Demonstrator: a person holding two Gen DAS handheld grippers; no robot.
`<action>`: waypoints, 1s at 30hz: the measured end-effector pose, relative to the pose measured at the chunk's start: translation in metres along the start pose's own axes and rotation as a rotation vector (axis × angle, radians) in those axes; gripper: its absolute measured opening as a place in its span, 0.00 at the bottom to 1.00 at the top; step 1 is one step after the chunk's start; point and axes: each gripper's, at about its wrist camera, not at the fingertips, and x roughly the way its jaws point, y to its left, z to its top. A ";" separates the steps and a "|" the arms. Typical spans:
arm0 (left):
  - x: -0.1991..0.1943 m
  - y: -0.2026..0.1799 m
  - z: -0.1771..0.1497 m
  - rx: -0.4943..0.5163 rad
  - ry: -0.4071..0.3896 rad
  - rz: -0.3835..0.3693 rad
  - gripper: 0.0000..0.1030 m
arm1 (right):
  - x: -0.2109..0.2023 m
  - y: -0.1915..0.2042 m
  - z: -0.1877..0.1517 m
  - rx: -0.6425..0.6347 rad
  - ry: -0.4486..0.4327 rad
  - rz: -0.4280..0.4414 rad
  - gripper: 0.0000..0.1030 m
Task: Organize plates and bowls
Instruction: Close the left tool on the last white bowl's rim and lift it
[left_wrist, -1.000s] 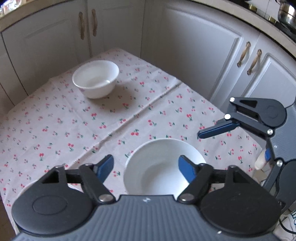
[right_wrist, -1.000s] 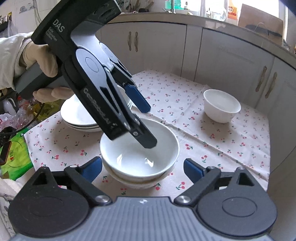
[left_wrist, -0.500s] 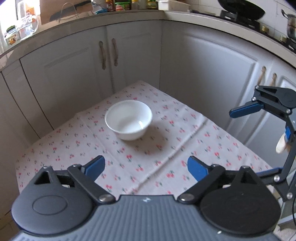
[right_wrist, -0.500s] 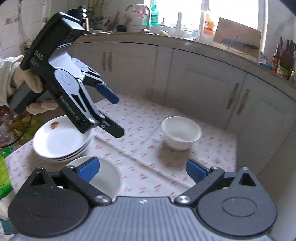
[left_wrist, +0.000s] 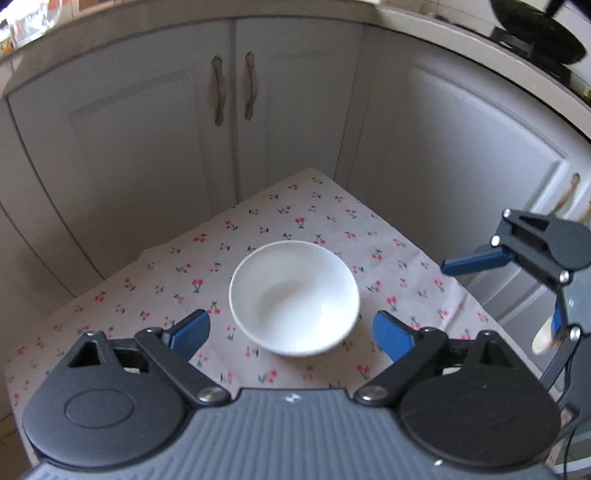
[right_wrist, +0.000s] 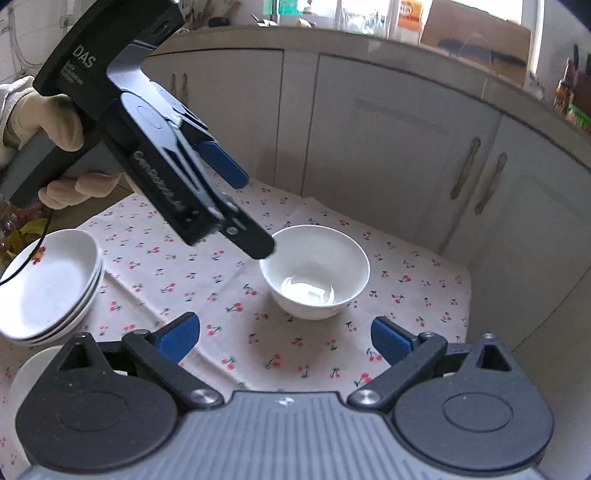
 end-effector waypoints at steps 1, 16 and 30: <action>0.008 0.003 0.005 -0.009 0.010 0.000 0.90 | 0.006 -0.004 0.002 0.006 0.006 0.007 0.98; 0.082 0.030 0.026 -0.095 0.095 -0.028 0.79 | 0.086 -0.030 0.011 0.030 0.089 0.066 0.95; 0.098 0.032 0.019 -0.108 0.129 -0.088 0.66 | 0.101 -0.031 0.011 0.051 0.070 0.039 0.84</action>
